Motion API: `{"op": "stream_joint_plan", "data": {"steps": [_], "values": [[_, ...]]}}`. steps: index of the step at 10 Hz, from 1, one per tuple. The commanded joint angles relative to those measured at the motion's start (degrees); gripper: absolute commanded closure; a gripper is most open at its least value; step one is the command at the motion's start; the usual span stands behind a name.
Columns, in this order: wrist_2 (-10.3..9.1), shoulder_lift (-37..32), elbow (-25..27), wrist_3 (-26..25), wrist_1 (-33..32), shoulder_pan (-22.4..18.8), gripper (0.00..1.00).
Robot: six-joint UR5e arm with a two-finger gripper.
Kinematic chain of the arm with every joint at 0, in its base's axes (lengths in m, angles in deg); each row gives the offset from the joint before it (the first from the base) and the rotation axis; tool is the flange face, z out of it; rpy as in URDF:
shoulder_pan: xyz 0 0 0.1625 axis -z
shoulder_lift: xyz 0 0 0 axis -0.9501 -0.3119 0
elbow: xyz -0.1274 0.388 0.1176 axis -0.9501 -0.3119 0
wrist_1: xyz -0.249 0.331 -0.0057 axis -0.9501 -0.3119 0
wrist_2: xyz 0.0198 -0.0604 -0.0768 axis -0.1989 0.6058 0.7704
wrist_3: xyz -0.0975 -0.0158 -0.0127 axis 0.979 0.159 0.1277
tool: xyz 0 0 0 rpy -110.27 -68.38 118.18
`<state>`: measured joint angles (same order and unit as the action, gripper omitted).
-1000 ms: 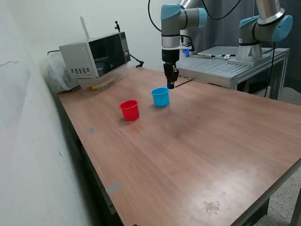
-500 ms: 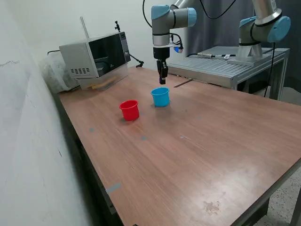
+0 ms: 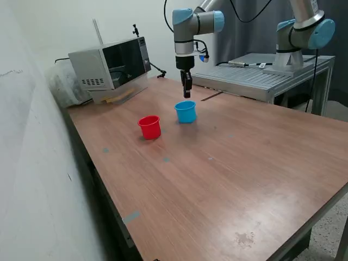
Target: Place red objects in the red bin, and blue objects in the blue bin.
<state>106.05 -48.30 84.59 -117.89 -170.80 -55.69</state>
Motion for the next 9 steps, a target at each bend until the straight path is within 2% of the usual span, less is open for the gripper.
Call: {"op": "stream_joint_plan", "data": {"steps": [1, 3, 4, 5, 9], "values": [[0.08, 0.0, 0.5, 0.0, 0.0, 0.0, 0.00], [0.34, -0.8, 1.8, 0.5, 0.2, 0.0, 0.00], [0.43, -3.8, 3.7, 1.6, 0.3, -0.4, 0.00], [0.43, -12.4, 7.0, 2.7, 3.1, -0.8, 0.00], [0.34, -31.1, 6.9, 2.9, 36.1, -7.2, 0.00]]}}
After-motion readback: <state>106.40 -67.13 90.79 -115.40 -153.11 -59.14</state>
